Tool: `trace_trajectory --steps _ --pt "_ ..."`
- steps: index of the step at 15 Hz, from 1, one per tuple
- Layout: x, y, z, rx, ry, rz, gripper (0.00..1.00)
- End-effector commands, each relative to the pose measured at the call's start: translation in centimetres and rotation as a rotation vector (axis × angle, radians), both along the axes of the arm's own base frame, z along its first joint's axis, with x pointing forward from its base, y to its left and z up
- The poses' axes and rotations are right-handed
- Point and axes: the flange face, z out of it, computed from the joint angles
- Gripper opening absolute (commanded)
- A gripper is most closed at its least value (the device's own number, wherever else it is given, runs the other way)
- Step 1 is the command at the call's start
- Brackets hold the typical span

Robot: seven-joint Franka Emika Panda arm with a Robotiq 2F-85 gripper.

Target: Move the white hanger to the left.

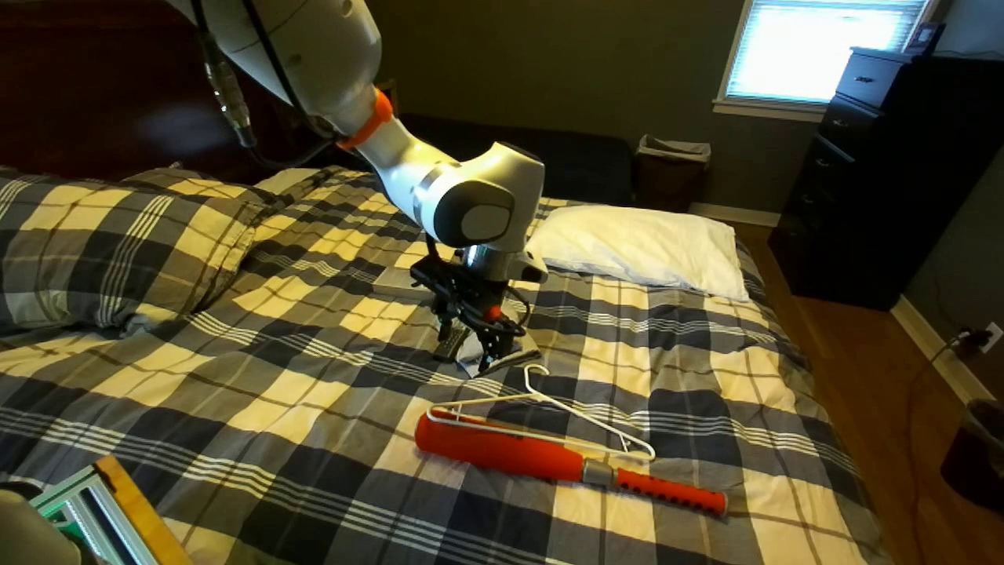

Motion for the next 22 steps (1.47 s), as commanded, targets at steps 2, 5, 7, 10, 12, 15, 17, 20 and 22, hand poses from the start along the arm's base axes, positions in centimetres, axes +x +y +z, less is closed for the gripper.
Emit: trace_trajectory --steps 2,5,7,10,12,15,17,20,22 --pt "3.1 0.2 -5.3 0.053 0.012 0.029 1.0" --pt "4.4 0.8 -8.5 0.075 0.04 0.03 1.0" --pt "5.3 0.8 -10.4 0.096 0.042 0.013 1.0" --pt "5.7 0.0 -12.9 0.124 0.06 -0.042 1.0" --pt "5.7 -0.8 -14.3 0.142 0.071 -0.078 1.0" --pt "5.8 -1.8 -15.8 0.156 0.078 -0.111 0.75" --pt "6.0 -2.1 -16.4 0.152 0.078 -0.111 0.68" --pt "6.3 -2.5 -16.7 0.148 0.078 -0.112 0.42" --pt "6.5 -2.6 -16.8 0.145 0.085 -0.116 0.28"
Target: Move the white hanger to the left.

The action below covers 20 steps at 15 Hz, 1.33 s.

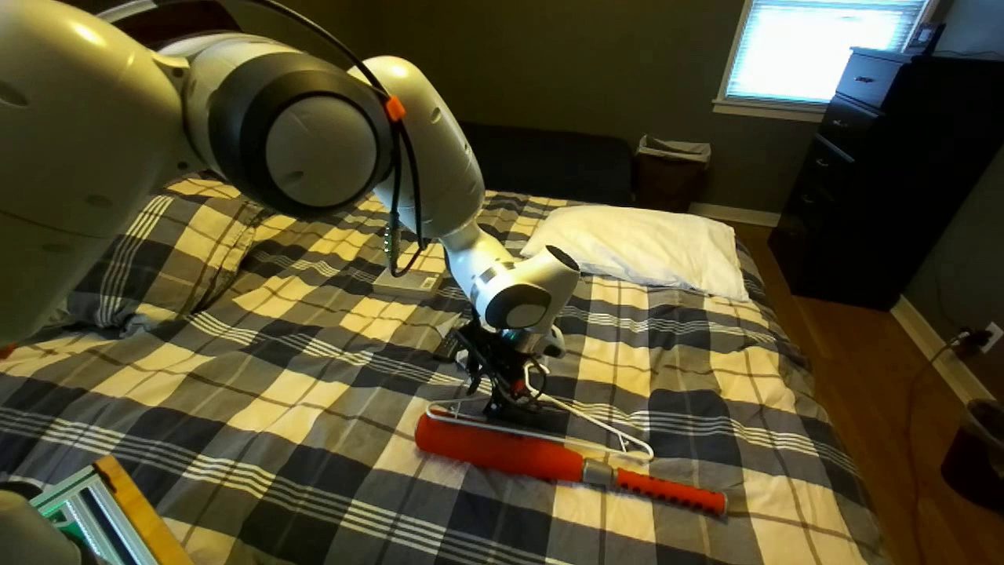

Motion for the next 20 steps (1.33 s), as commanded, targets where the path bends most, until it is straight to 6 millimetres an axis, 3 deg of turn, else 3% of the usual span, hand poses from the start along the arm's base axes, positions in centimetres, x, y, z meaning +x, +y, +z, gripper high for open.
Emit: trace_trajectory --steps 1,3,4,7,9,13,15,20 --pt "0.6 -0.3 -0.5 0.014 0.011 -0.013 0.2" --pt "0.7 -0.3 -0.3 0.007 0.018 -0.016 0.04" --pt "0.6 -0.3 -0.1 0.003 0.027 -0.018 0.01" --pt "0.2 -0.1 1.4 -0.011 0.045 -0.013 0.02" --pt "-0.3 0.3 3.4 -0.044 0.022 -0.025 0.02" --pt "-2.4 1.7 8.8 -0.089 -0.039 -0.115 0.01" --pt "-3.0 3.0 11.7 -0.118 -0.112 -0.081 0.02" --pt "-6.2 8.5 18.4 -0.217 -0.248 -0.019 0.02"
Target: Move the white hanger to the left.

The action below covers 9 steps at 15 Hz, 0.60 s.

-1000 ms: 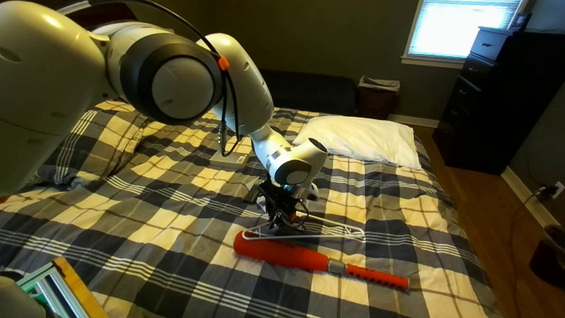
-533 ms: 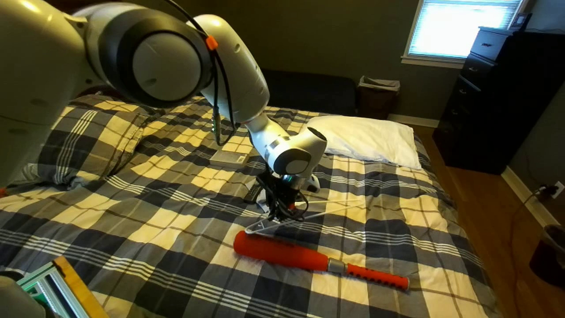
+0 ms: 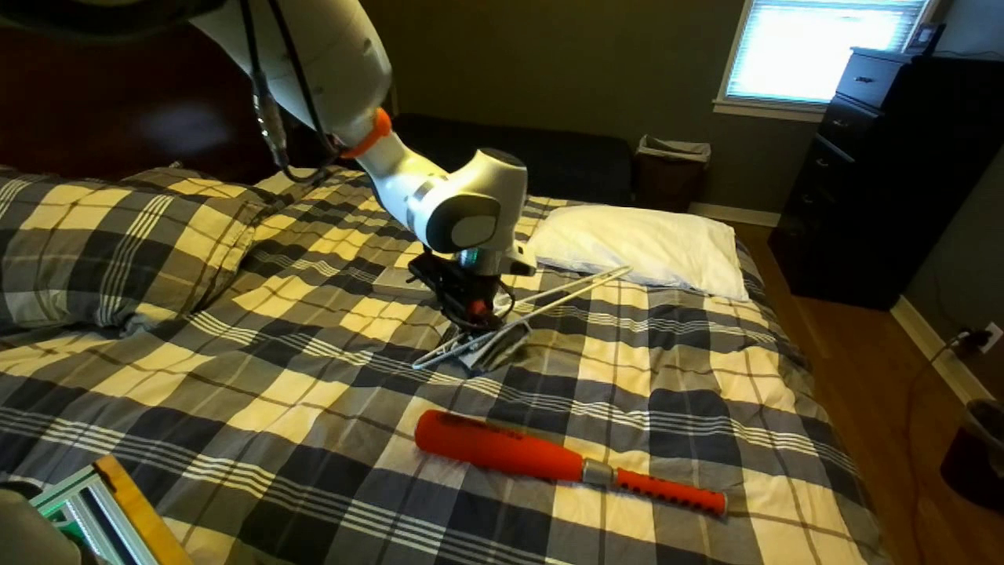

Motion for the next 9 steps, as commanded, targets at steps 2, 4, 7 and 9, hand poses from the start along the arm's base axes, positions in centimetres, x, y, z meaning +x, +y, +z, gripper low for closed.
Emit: trace_trajectory --steps 2,4,7,9 --pt "-4.6 2.6 6.0 -0.112 -0.032 -0.082 0.02" --pt "-4.9 2.4 7.1 -0.14 -0.007 -0.084 0.02" --pt "-4.7 3.9 7.8 -0.114 -0.028 0.147 0.02" --pt "-4.5 5.5 7.7 -0.096 -0.051 0.259 0.02"
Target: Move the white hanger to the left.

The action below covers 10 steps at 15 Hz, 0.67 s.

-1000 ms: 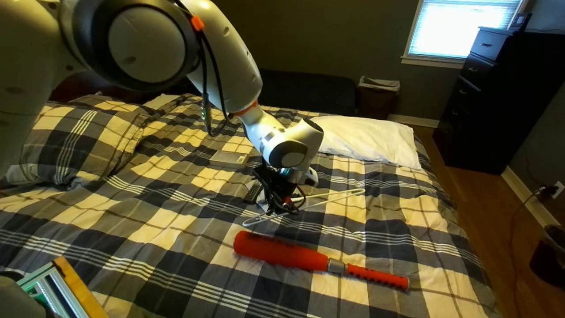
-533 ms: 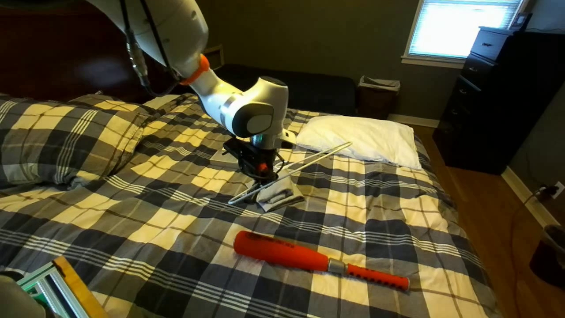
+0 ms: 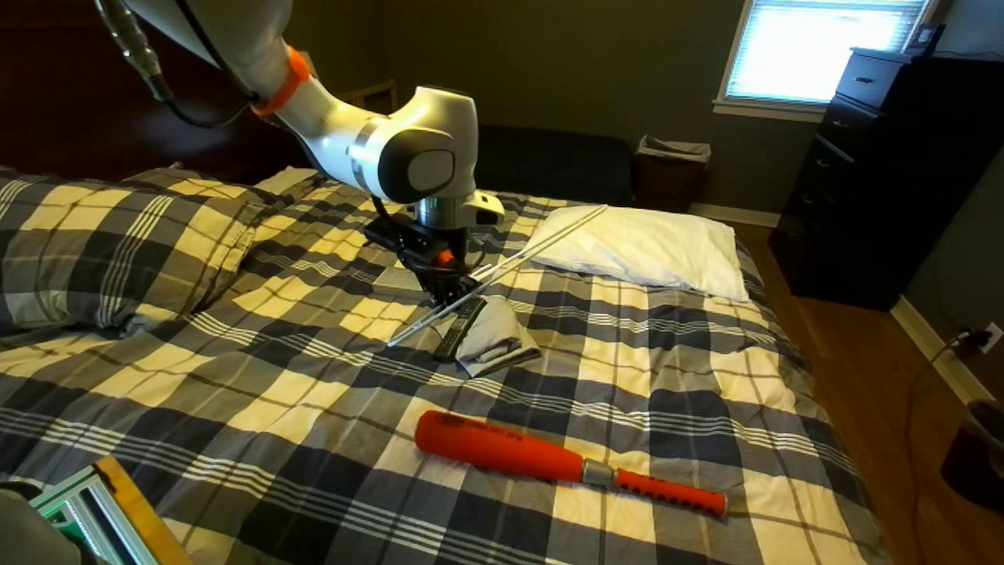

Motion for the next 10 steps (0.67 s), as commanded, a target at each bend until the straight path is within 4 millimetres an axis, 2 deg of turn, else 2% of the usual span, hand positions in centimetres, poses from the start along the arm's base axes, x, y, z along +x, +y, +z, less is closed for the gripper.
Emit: trace_trajectory --steps 1,4,5,6,7,10 --pt "-0.1 3.8 -0.6 0.031 -0.002 0.2 0.02" --pt "-0.3 8.8 -1.7 0.055 0.028 0.373 0.02" --pt "-0.4 9.4 -2.0 0.058 0.042 0.429 0.02" --pt "-0.4 8.6 -2.2 0.066 0.052 0.487 0.02" --pt "-0.6 9.2 -1.5 0.043 0.029 0.402 0.07" --pt "-0.6 9.2 -2.2 0.05 0.039 0.469 0.07"
